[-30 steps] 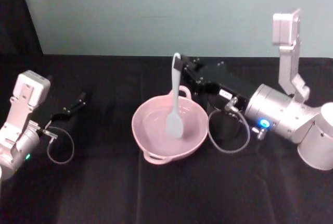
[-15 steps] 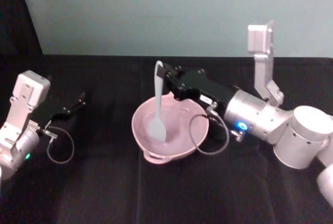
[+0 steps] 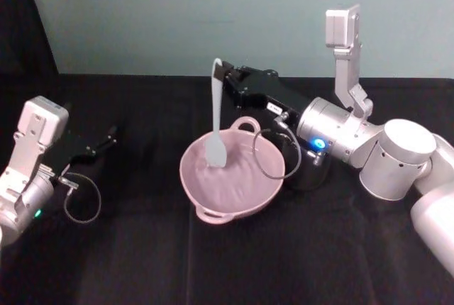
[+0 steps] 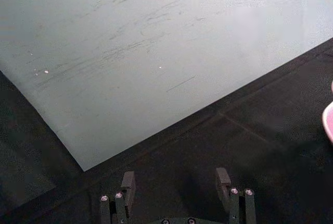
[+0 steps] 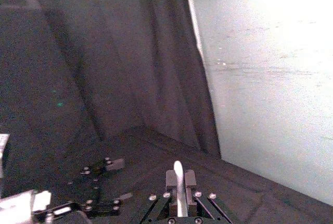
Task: Use the one hand to pick up the spoon and stir the clear water in the bowl.
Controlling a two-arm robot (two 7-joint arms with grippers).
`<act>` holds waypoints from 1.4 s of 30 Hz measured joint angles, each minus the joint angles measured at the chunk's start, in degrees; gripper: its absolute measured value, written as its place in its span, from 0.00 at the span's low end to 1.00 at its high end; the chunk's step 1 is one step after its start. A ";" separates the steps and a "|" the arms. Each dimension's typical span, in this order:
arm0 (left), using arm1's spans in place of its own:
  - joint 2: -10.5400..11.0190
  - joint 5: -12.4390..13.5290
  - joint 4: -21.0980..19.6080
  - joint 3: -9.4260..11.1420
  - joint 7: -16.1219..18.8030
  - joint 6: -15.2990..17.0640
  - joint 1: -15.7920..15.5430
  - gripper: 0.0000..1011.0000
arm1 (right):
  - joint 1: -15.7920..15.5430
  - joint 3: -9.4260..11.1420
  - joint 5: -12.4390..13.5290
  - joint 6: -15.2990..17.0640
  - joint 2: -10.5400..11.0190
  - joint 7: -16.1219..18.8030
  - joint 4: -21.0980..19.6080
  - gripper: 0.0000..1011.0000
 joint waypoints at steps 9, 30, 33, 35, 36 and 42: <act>0.00 0.00 0.00 0.00 0.00 0.00 0.00 1.00 | -0.62 3.05 -1.26 -0.42 1.25 -1.50 0.53 0.09; 0.00 0.00 0.00 0.00 0.00 0.00 0.00 1.00 | -10.32 5.90 -0.34 1.07 5.91 -1.64 -11.53 0.09; 0.00 0.00 0.00 0.00 0.00 0.00 0.00 1.00 | -10.44 5.27 -0.23 1.10 5.45 -1.23 -11.89 0.09; 0.00 0.00 0.00 0.00 0.00 0.00 0.00 1.00 | -10.23 4.68 -0.15 1.13 4.94 -0.87 -11.80 0.09; 0.00 0.00 0.00 0.00 0.00 0.00 0.00 1.00 | -10.08 4.51 -0.14 1.13 4.76 -0.80 -11.66 0.09; 0.00 0.00 0.00 0.00 0.00 0.00 0.00 1.00 | -7.87 2.94 -0.32 0.99 2.58 -0.01 -8.64 0.09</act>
